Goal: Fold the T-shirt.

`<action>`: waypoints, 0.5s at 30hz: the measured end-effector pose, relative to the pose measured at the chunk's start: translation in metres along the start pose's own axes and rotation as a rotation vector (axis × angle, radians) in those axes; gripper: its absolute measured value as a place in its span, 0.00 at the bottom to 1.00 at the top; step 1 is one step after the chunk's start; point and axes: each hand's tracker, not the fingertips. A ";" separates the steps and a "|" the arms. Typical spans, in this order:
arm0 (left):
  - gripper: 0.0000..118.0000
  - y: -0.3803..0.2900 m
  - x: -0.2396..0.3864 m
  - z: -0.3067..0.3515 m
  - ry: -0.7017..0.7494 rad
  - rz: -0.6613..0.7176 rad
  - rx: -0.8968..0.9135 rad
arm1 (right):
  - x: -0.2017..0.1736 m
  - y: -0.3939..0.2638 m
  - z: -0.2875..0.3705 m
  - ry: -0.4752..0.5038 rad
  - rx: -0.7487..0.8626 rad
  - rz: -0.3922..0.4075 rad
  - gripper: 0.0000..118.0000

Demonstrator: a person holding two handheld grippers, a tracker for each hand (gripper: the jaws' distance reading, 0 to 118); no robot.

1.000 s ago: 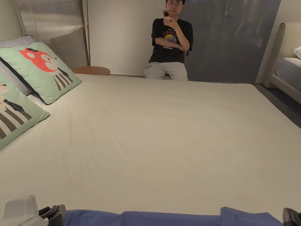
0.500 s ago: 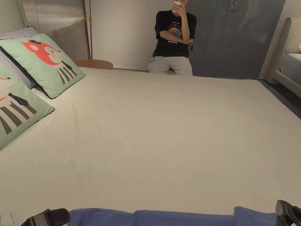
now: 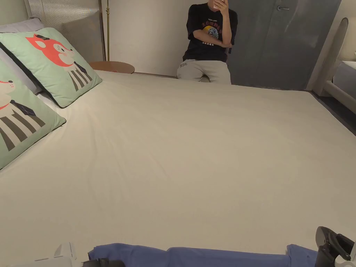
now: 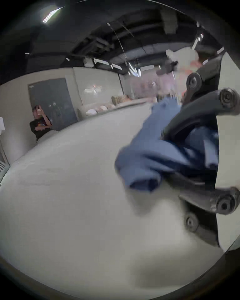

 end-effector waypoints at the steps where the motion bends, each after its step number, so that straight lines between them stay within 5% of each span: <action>1: 0.08 -0.002 -0.001 -0.001 0.044 -0.020 -0.003 | -0.001 0.000 0.000 -0.009 0.016 0.013 0.00; 3: 0.07 -0.004 -0.001 0.008 -0.074 0.051 0.024 | -0.006 0.002 0.001 -0.013 0.030 0.023 0.00; 15: 0.06 0.004 -0.041 0.129 0.069 0.084 0.281 | -0.013 0.007 0.000 0.008 0.072 0.027 0.00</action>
